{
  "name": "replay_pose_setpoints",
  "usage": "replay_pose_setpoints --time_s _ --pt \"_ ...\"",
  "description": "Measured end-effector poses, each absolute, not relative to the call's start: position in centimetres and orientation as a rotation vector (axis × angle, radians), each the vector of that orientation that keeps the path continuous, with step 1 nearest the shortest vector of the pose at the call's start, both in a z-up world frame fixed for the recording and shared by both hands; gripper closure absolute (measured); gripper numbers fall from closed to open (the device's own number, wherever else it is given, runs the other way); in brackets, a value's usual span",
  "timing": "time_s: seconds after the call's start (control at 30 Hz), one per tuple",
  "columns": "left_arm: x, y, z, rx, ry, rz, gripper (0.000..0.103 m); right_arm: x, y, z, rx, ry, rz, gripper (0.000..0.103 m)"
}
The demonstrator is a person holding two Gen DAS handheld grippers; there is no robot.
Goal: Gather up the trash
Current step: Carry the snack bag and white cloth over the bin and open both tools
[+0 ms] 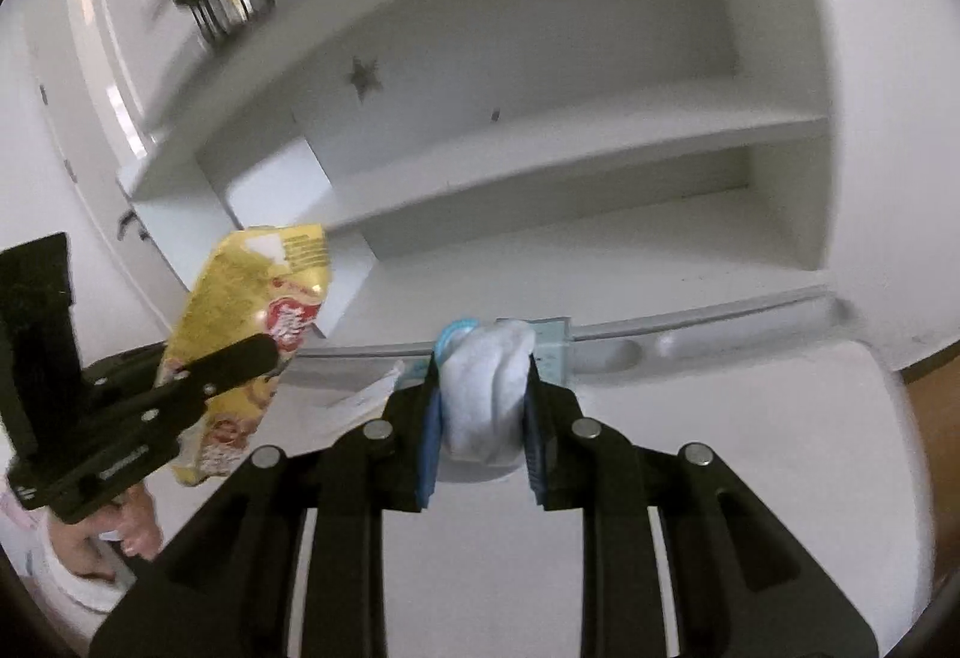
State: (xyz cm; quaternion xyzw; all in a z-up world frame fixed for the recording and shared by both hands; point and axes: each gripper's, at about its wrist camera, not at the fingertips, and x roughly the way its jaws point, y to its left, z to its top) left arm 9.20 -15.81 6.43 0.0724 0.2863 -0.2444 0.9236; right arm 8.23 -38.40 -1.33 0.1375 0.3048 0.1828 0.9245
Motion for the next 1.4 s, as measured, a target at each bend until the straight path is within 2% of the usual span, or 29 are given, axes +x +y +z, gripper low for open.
replay_pose_setpoints --time_s 0.2,0.33,0.47,0.6,0.73,0.87,0.97,1.07,1.27,1.3,1.33,1.37,1.4 --pt "1.5 -25.9 9.5 0.161 0.508 -0.796 0.098 -4.1 -49.1 2.7 0.327 0.509 0.184 0.08" --pt "-4.9 -35.0 8.3 0.151 0.571 -1.092 0.098 -14.0 -58.2 2.8 0.408 0.486 -0.017 0.08" --pt "-13.9 -45.6 3.3 0.265 0.659 -1.349 0.098 -23.5 -66.7 -0.2 0.48 0.568 -0.259 0.08" --pt "-17.7 -53.2 -4.6 0.323 0.907 -1.489 0.097 -27.8 -71.8 -7.4 0.612 0.69 -0.368 0.08" --pt "-17.7 -57.7 -14.1 0.458 1.12 -1.415 0.098 -27.9 -76.0 -18.6 0.758 0.901 -0.436 0.08" --pt "-13.5 -59.3 -24.9 0.595 1.312 -1.214 0.098 -25.1 -77.4 -30.3 0.939 1.126 -0.41 0.08" --pt "-10.7 -59.4 -29.5 0.666 1.383 -1.162 0.098 -22.7 -76.3 -36.9 1.06 1.246 -0.35 0.08" --pt "-8.7 -59.9 -32.1 0.635 1.457 -1.14 0.098 -20.5 -75.0 -40.2 1.071 1.336 -0.319 0.08" --pt "-5.8 -60.1 -32.9 0.45 1.54 -1.127 0.097 -18.2 -75.2 -41.0 1.107 1.337 -0.32 0.08" --pt "-5.6 -60.2 -32.8 0.448 1.518 -1.119 0.096 -18.2 -75.4 -40.9 1.113 1.325 -0.33 0.073" --pt "-5.3 -60.0 -32.6 0.454 1.494 -1.107 0.089 -18.5 -75.7 -40.7 1.123 1.312 -0.338 0.064" --pt "-5.4 -60.3 -32.5 0.468 1.477 -1.094 0.077 -18.6 -76.2 -40.6 1.139 1.305 -0.356 0.03" --pt "-5.5 -60.5 -32.5 0.477 1.476 -1.095 0.029 -18.6 -76.0 -40.4 1.145 1.298 -0.37 0.015"
